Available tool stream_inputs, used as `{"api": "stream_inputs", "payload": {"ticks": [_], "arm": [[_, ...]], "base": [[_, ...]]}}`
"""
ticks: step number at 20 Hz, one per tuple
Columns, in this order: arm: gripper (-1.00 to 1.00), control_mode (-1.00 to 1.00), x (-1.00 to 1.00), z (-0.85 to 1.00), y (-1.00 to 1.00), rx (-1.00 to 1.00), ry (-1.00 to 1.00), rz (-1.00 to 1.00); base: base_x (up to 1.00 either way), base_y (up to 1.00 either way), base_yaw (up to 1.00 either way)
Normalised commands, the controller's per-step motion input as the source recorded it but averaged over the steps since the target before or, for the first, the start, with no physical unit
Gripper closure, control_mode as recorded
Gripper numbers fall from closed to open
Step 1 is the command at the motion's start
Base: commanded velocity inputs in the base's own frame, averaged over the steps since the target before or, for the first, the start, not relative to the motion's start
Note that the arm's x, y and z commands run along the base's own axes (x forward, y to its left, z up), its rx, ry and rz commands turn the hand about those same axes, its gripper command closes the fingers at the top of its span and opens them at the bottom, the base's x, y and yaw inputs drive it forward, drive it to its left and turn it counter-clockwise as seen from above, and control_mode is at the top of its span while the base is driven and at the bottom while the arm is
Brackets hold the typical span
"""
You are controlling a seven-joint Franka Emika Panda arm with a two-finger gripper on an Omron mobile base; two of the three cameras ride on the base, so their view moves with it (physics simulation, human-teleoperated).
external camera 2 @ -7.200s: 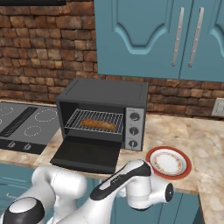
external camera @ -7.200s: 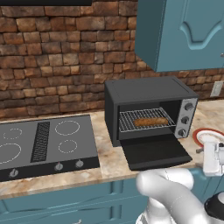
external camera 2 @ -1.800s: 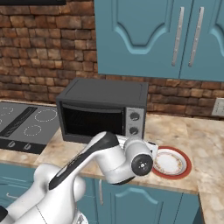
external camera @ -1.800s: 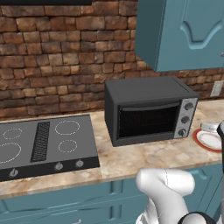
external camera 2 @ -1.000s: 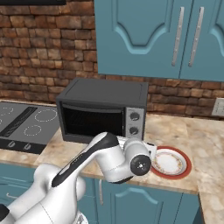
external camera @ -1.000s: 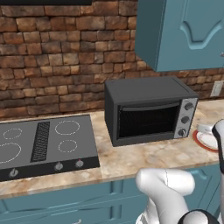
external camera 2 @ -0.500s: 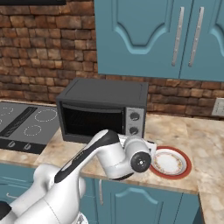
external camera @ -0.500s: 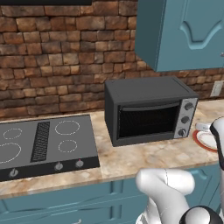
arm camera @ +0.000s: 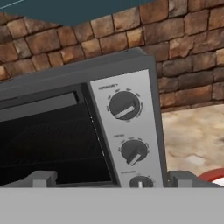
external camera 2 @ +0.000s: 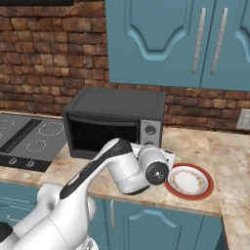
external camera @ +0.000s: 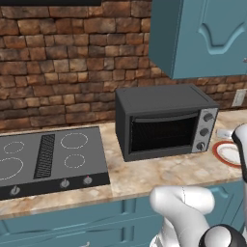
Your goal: Pull the toaster oven rack outwards. Pick up the baguette from the plate and place it on the toaster oven rack. Close the toaster oven door fully and set the temperature to the lowest setting.
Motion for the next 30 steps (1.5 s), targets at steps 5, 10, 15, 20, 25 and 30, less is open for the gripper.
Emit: {"api": "stream_inputs", "payload": {"ticks": [5,10,15,20,25,30], "arm": [[-1.00,-1.00,0.00,0.18,-0.03,0.03,0.00,0.00],[-1.00,-1.00,0.00,0.09,-0.07,0.03,0.00,0.00],[-1.00,-1.00,0.00,0.07,-0.01,0.03,0.00,0.00],[-1.00,-1.00,-0.04,0.13,-0.07,0.18,0.00,0.00],[-1.00,-1.00,-0.03,0.26,0.00,0.29,0.01,0.00],[-1.00,-1.00,0.00,0.12,0.00,0.21,0.21,0.03]], "base": [[0.00,0.00,0.00],[0.00,0.00,0.00],[0.00,0.00,0.00],[0.00,0.00,0.00],[0.00,0.00,0.00],[0.00,0.00,0.00]]}}
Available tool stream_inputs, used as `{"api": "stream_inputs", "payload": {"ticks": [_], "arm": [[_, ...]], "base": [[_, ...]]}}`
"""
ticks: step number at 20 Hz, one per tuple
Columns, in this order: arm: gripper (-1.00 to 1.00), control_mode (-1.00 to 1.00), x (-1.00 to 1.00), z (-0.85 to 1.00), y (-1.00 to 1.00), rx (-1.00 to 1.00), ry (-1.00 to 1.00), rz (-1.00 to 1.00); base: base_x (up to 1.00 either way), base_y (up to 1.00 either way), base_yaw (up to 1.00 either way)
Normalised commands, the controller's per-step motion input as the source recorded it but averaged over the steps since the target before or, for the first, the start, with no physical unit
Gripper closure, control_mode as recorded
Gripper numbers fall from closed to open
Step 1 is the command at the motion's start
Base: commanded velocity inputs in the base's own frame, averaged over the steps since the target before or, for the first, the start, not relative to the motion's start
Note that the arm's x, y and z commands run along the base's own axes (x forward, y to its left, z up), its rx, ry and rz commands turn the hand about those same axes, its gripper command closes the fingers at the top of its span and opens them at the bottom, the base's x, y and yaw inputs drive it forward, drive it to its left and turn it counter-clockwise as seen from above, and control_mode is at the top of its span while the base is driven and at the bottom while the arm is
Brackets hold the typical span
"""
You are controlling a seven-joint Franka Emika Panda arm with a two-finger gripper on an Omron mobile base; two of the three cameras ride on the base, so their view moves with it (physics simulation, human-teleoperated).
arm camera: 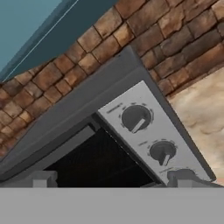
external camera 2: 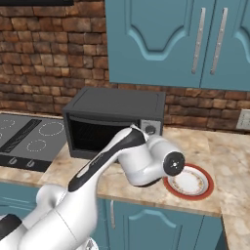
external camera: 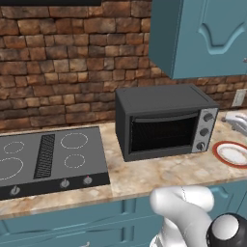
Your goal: Pull the toaster oven rack outwards. Pick up the baguette from the plate and place it on the toaster oven rack. Close the toaster oven door fully and set the temperature to the lowest setting.
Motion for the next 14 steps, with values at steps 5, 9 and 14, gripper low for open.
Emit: {"api": "stream_inputs", "payload": {"ticks": [5,9,14], "arm": [[-1.00,-1.00,0.00,0.01,0.00,0.13,0.29,0.03],[-1.00,-1.00,0.00,0.00,0.00,0.14,0.03,0.00],[-1.00,-1.00,0.00,-0.02,0.01,0.26,-0.06,0.00]], "base": [[0.00,0.00,0.00],[0.00,0.00,0.00],[0.00,0.00,0.00]]}}
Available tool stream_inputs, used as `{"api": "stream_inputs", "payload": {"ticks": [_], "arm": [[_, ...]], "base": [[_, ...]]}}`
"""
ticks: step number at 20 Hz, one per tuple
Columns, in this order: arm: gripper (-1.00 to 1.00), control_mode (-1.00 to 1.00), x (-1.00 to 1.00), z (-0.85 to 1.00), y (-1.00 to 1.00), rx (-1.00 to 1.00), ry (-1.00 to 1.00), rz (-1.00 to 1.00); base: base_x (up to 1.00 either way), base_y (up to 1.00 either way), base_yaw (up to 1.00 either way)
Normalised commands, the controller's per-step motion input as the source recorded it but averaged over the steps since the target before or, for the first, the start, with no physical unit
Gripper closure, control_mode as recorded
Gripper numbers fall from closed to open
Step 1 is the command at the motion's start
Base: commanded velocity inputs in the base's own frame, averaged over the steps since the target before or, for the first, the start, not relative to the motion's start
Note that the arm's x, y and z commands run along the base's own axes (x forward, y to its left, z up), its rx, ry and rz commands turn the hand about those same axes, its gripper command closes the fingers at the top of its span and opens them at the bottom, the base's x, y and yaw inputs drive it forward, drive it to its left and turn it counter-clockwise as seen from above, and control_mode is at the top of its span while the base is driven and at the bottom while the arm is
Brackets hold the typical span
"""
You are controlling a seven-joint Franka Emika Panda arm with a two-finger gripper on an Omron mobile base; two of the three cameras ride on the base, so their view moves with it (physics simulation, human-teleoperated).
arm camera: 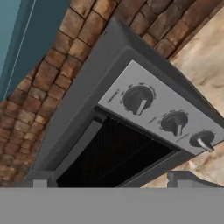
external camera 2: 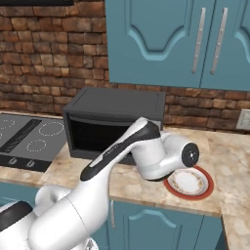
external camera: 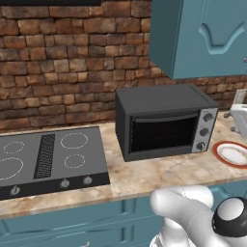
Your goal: Pull the toaster oven rack outwards. Pick up the baguette from the plate and place it on the toaster oven rack. Close the toaster oven door fully and set the temperature to the lowest setting.
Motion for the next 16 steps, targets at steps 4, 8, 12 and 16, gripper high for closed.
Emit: {"api": "stream_inputs", "payload": {"ticks": [4,8,12,16], "arm": [[-1.00,-1.00,0.00,0.00,0.13,0.19,0.00,-0.01],[-1.00,-1.00,0.01,0.00,0.00,0.26,0.00,-0.02],[-1.00,-1.00,0.05,0.00,0.01,0.03,0.00,-0.01],[-1.00,-1.00,0.16,0.00,0.21,-0.03,-0.02,-0.03]], "base": [[0.00,0.00,0.00],[0.00,0.00,0.00],[0.00,0.00,0.00],[0.00,0.00,0.00]]}}
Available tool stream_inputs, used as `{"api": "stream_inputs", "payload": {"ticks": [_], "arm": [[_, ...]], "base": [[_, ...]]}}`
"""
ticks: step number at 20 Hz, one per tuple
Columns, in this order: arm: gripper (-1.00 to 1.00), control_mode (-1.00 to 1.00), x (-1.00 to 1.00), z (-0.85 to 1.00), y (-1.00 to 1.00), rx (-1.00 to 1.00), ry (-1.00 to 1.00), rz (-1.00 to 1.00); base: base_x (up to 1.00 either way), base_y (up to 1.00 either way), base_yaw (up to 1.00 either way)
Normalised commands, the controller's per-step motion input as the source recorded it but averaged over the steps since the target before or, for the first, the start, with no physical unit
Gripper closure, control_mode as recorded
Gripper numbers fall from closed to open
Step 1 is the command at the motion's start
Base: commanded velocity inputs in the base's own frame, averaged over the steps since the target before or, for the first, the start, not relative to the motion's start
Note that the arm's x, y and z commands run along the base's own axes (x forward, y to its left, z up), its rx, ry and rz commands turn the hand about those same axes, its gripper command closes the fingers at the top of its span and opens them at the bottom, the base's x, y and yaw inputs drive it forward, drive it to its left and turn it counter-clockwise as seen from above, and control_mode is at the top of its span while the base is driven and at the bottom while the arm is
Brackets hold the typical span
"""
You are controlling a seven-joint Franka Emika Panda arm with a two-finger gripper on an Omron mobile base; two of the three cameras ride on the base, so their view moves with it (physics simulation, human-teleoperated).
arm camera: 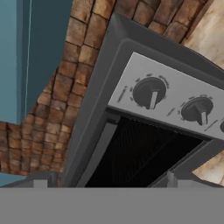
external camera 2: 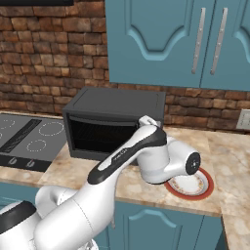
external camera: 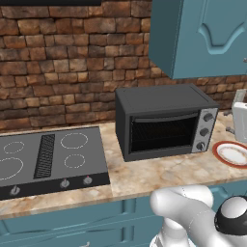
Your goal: Pull the toaster oven rack outwards. Pick up the baguette from the plate and place it on the toaster oven rack. Close the toaster oven door fully and set the temperature to the lowest setting.
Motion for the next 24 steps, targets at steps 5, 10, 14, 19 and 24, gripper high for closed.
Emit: {"api": "stream_inputs", "payload": {"ticks": [5,10,14,19,24], "arm": [[-1.00,-1.00,0.23,-0.06,0.06,0.03,0.00,-0.03],[-1.00,-1.00,0.25,-0.11,0.00,0.15,0.00,0.00],[-1.00,-1.00,0.24,-0.17,-0.05,0.14,0.00,0.00],[-1.00,-1.00,0.30,-0.08,-0.19,0.07,0.00,0.00],[-1.00,-1.00,0.30,-0.03,-0.11,0.01,0.00,0.00]], "base": [[0.00,0.00,0.00],[0.00,0.00,0.00],[0.00,0.00,0.00],[0.00,0.00,0.00],[0.00,0.00,0.00]]}}
